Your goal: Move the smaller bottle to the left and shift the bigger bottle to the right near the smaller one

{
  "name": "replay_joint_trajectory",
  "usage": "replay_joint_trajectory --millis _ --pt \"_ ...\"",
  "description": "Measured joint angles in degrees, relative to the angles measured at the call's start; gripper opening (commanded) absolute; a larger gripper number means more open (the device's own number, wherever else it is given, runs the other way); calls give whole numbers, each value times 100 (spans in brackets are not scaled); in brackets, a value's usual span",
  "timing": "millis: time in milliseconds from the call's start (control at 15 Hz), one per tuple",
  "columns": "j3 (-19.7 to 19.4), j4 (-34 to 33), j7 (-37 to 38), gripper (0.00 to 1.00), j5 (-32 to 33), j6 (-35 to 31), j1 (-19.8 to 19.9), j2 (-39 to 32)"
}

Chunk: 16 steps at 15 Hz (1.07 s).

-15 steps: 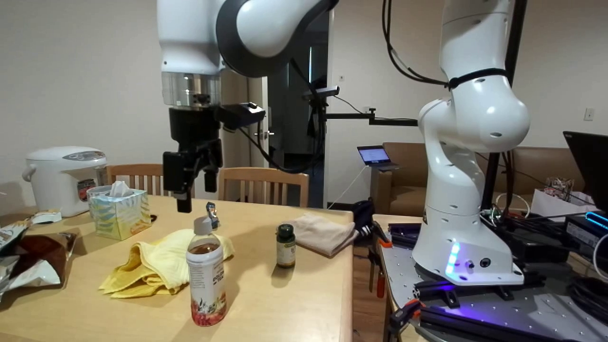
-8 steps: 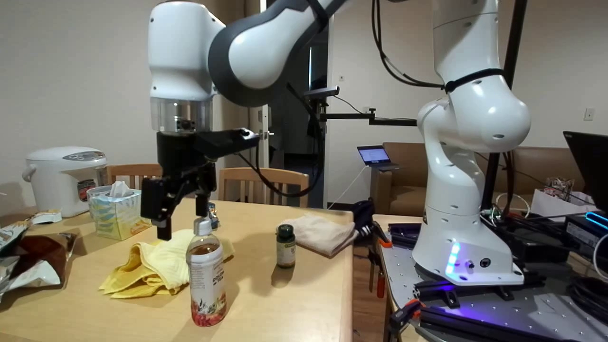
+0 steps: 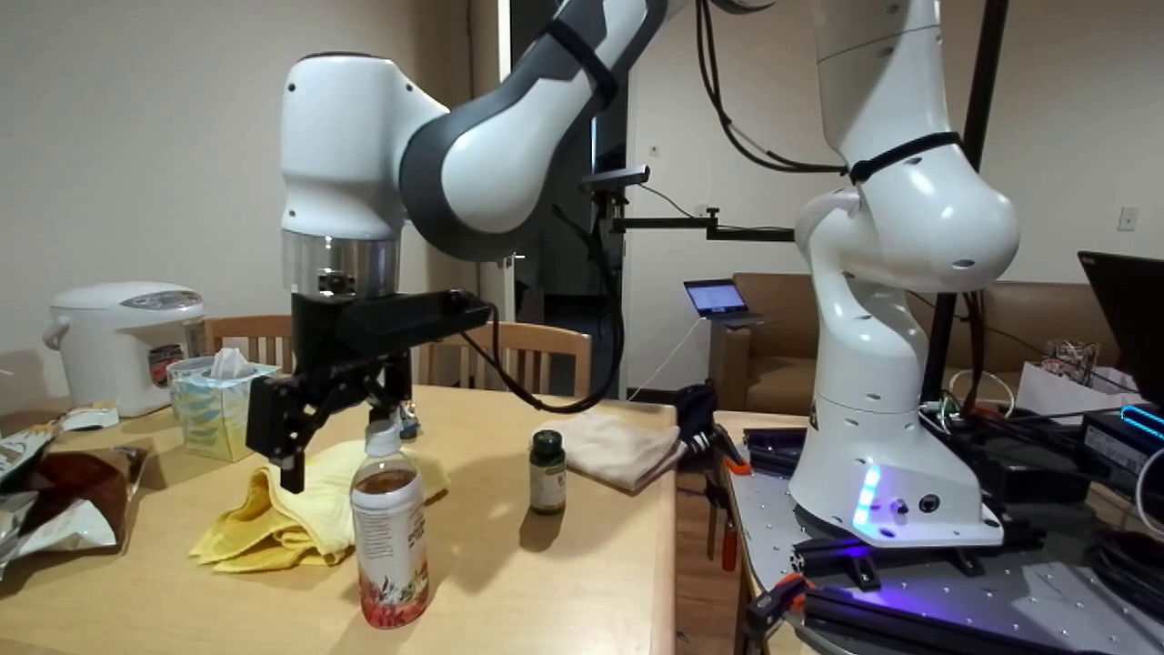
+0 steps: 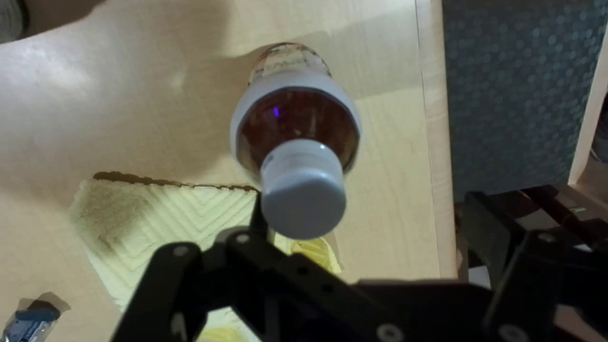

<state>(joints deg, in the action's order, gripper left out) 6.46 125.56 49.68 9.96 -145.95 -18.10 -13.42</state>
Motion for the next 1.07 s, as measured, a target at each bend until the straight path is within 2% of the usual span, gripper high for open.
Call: replay_joint_trajectory --millis 200,533,1067 --pt "-81 -2 289 100 155 -24 -40 0" --pt "-191 0 309 100 330 -24 -30 84" --pt "-263 239 -46 100 513 117 161 528"
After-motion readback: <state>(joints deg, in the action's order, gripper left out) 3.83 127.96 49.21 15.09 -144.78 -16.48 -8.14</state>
